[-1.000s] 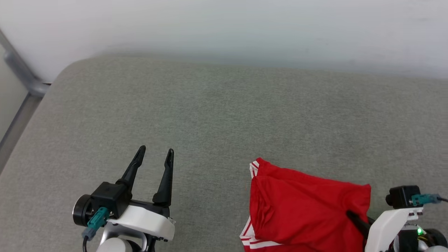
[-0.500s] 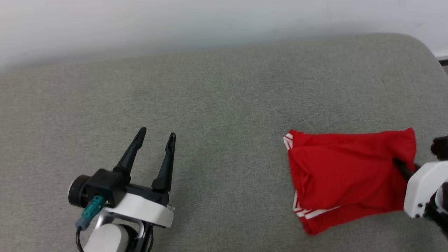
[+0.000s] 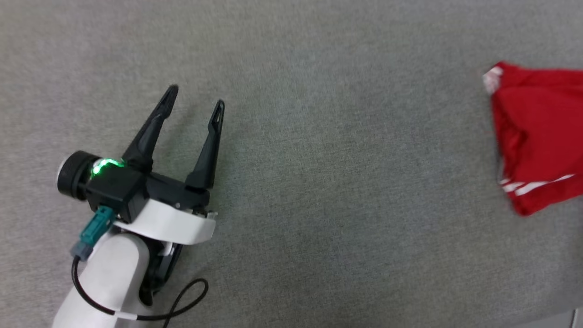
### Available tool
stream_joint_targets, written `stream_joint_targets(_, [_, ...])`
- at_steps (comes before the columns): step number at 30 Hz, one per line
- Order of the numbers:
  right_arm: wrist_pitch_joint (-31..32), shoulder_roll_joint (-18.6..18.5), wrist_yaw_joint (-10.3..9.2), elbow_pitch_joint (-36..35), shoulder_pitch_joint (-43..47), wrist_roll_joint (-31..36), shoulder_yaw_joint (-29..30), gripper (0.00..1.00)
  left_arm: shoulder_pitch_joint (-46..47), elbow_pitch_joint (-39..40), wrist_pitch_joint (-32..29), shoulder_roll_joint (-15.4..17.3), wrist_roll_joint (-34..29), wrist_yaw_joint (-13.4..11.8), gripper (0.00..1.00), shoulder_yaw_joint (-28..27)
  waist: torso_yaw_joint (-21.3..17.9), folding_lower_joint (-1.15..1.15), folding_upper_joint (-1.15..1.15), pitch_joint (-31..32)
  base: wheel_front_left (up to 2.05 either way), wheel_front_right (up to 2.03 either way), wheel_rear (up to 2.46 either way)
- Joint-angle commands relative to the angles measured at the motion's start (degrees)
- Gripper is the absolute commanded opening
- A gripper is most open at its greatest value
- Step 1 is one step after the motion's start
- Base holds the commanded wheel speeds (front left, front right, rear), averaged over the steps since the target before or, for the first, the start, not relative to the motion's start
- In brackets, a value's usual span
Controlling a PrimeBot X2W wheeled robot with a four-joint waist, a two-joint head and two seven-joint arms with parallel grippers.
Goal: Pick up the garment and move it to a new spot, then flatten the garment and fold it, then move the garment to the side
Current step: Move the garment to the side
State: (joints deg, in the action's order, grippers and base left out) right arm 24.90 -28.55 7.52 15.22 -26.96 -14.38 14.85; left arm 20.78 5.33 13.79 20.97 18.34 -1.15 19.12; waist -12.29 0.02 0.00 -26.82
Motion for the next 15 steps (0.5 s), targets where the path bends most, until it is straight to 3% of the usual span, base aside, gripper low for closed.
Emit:
stream_joint_targets(1, [-1.2,-1.7,-0.06,3.8,-5.1,3.6,6.6,0.00,4.3,1.6,-0.3,1.1,-0.9,1.0,1.00,-0.1,0.9,-0.02,0.00,-7.8,0.00,0.00,0.00])
stream_joint_targets(4, [-3.1,-0.7,-0.08,5.6,-7.0,5.6,8.3,0.00,5.0,1.4,-0.3,1.2,-1.0,1.1,1.00,0.0,1.2,-0.02,0.00,-8.8,0.00,0.00,0.00])
stream_joint_targets(5, [-3.7,-0.3,-0.08,6.5,-7.4,6.0,8.5,0.06,5.2,1.2,-0.2,1.2,-1.0,1.1,1.00,0.0,1.3,-0.02,0.00,-9.0,0.00,0.00,0.00])
stream_joint_targets(6, [-4.0,0.2,-0.08,7.6,-7.9,6.2,9.0,0.40,5.3,1.1,-0.2,1.1,-0.9,1.1,1.00,0.1,1.4,-0.02,0.00,-9.1,0.00,0.00,0.00])
stream_joint_targets(7, [-4.5,0.5,-0.07,8.6,-8.3,6.9,9.1,0.81,5.3,1.0,-0.1,1.1,-0.9,1.1,1.00,0.2,1.5,-0.02,0.00,-9.1,0.00,0.00,0.00])
stream_joint_targets(8, [-5.6,0.7,-0.08,9.2,-8.8,7.5,9.4,1.00,5.3,0.8,-0.1,1.1,-0.8,1.1,1.00,0.2,1.6,-0.02,0.00,-9.0,0.00,0.00,0.00])
stream_joint_targets(15, [-15.8,2.0,-0.08,14.4,-10.5,15.7,14.9,1.00,4.0,-1.3,0.5,0.0,0.0,0.8,1.00,0.4,2.8,-0.02,0.00,-5.7,0.00,0.00,0.00])
